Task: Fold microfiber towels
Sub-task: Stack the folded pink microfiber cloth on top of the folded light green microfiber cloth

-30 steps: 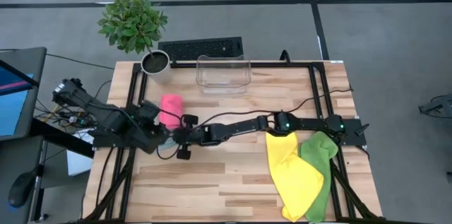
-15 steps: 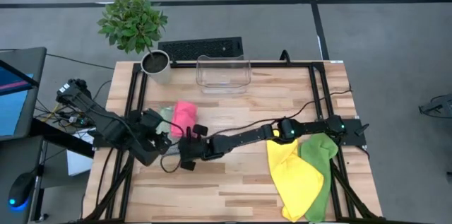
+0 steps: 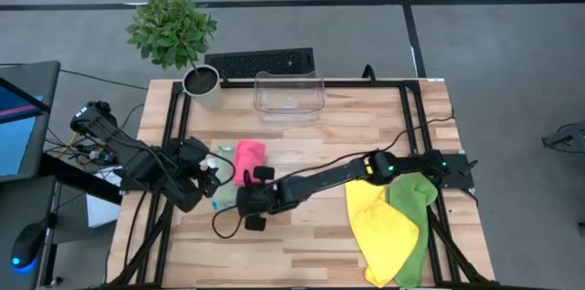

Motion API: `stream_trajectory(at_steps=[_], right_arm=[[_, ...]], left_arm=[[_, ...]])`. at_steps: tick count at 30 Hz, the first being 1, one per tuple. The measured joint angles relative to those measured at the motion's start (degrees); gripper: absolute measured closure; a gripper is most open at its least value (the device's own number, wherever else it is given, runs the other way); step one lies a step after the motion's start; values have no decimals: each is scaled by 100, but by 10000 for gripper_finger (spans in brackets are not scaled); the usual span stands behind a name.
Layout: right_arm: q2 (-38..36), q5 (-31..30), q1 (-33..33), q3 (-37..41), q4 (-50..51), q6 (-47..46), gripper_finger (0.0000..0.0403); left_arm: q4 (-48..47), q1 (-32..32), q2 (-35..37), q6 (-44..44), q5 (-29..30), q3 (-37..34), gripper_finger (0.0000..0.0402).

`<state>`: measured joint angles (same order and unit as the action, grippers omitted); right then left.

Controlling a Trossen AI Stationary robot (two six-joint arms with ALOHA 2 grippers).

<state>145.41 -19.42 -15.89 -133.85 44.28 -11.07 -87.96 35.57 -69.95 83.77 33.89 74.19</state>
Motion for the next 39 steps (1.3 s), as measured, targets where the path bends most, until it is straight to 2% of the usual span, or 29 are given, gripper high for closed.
stream_trajectory(at_steps=[4,7,10,13,15,19,23,26,29,32,34,39], right_arm=[[-692,-45,3,-62,117,298,235],[-792,-95,14,-41,479,441,199],[-776,-302,91,-12,982,459,178],[-876,-251,360,134,1875,55,173],[-935,-321,556,471,2524,-119,172],[-1485,-242,815,1717,2149,-205,172],[-2617,293,1204,3472,735,-500,172],[-3435,881,1546,4929,-1590,-1075,169],[-3769,1014,1767,6009,-3680,-1560,168],[-3659,1068,1954,6558,-4775,-1756,168],[-3438,1128,2032,6588,-5539,-1822,168],[-2899,1912,2126,6584,-6512,-2030,168]], left_arm=[[-1,0,52,-5,8,0,157],[-1,2,81,-39,25,0,157],[6,21,79,17,115,0,157],[27,59,137,-34,38,0,157],[31,64,150,-75,50,0,157],[34,72,292,-129,159,0,157],[45,76,418,-168,273,0,157],[53,76,533,-164,388,0,157],[91,74,617,-162,507,0,157],[87,74,640,-140,604,0,157],[102,74,653,-137,654,0,157],[194,74,655,-140,695,-2,157]])
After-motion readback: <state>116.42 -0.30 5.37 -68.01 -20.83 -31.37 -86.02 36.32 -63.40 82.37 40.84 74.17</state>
